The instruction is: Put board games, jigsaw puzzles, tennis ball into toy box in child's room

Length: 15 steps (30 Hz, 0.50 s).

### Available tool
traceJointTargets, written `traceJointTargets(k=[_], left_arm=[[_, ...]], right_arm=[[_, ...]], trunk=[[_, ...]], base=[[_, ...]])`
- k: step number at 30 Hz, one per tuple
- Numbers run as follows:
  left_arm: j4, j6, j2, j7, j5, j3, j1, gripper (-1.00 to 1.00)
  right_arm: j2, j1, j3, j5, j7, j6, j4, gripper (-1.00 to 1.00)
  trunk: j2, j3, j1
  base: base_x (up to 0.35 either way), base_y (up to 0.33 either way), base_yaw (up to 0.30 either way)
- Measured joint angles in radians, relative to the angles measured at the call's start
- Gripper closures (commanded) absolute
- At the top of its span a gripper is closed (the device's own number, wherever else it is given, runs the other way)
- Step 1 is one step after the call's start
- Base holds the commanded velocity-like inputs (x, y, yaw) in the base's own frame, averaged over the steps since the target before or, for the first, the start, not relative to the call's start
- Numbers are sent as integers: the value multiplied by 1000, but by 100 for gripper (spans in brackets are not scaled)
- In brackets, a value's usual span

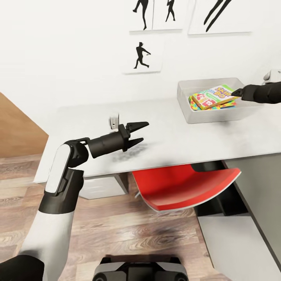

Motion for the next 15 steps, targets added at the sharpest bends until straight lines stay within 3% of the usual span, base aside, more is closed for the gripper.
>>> traceJointTargets(k=[15], left_arm=[[0, 0, 0, 0, 0, -1, 0, -100]], right_arm=[[-34, 29, -9, -3, 0, 0, 1, -100]], trunk=[[0, 24, 0]], base=[[-7, 287, -158]])
